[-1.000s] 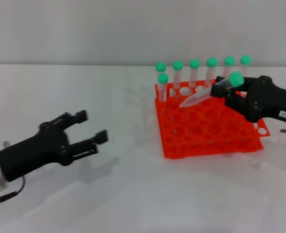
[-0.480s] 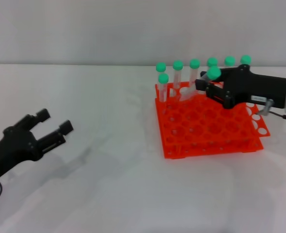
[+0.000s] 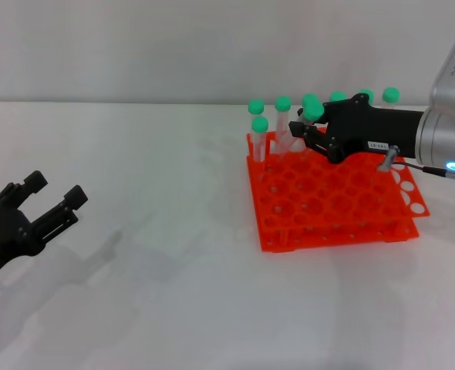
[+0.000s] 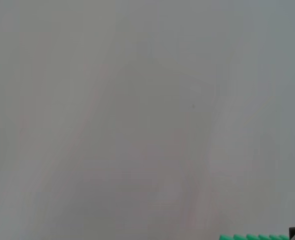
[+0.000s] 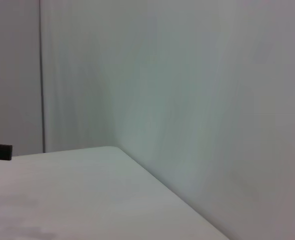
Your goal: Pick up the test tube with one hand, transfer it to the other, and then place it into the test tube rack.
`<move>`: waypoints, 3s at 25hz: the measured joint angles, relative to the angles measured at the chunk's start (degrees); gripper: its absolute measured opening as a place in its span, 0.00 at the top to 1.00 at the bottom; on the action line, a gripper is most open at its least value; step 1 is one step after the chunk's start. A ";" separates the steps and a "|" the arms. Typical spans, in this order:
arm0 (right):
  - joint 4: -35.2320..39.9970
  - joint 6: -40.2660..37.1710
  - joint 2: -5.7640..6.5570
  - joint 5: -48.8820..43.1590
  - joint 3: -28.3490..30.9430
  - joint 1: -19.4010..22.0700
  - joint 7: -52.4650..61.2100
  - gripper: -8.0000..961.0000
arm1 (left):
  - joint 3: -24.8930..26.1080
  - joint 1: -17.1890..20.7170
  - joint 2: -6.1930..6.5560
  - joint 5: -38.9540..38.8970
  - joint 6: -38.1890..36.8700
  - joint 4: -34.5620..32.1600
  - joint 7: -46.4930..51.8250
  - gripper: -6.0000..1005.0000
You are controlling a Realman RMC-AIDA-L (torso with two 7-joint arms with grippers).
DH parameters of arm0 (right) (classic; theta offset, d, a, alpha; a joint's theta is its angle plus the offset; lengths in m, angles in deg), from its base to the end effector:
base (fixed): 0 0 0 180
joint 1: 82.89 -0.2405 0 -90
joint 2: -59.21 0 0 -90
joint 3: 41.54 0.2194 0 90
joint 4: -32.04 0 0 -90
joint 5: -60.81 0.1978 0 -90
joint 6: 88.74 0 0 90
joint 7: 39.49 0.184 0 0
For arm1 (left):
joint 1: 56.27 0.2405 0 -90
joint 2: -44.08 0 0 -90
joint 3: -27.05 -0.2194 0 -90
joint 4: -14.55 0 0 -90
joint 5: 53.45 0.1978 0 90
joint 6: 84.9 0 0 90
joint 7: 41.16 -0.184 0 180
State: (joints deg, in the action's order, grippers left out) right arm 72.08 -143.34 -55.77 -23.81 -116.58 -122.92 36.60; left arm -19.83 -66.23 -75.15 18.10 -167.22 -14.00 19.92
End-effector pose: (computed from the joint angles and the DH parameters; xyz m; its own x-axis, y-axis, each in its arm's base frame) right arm 0.1252 0.4161 -0.0292 0.8998 -0.0473 -0.4337 -0.2651 -0.8488 -0.4574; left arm -0.2834 0.2861 0.0349 0.5051 0.1457 0.8507 0.7645 -0.5328 -0.3628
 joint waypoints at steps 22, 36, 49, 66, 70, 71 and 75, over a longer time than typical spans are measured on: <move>-2.30 4.88 -0.05 -5.27 -1.95 -3.77 1.39 0.69 | 0.13 -0.49 -0.11 -1.48 0.15 2.71 -1.63 0.11; -6.09 8.30 -0.09 -7.32 -4.51 -9.31 2.20 0.66 | 0.12 -0.44 -0.13 -1.95 -0.32 4.91 -3.15 0.11; -5.24 13.40 -0.41 -7.15 -6.32 -9.29 1.87 0.64 | 0.10 -0.56 -0.13 -1.95 -0.39 5.49 -3.19 0.11; 1.78 10.09 -0.34 -2.94 -9.34 -5.57 2.30 0.46 | 0.15 -1.30 -0.01 -2.48 -0.07 6.48 -4.79 0.11; 9.67 6.97 -0.26 -2.18 -5.61 2.61 2.03 0.46 | 0.20 -1.29 0.12 -4.94 -0.05 6.32 -6.18 0.11; 11.48 5.75 -0.31 -1.81 -4.21 5.05 1.93 0.46 | 0.20 -1.29 0.12 -5.33 -0.05 6.30 -6.42 0.11; 14.78 1.61 -0.26 2.24 1.99 12.81 0.42 0.46 | 0.21 -0.94 0.13 -10.75 -0.05 6.56 -9.23 0.11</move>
State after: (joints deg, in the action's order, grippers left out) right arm 86.86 -141.73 -56.03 -21.57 -114.59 -110.10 37.02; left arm -19.62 -67.17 -75.02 7.34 -167.26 -7.44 10.69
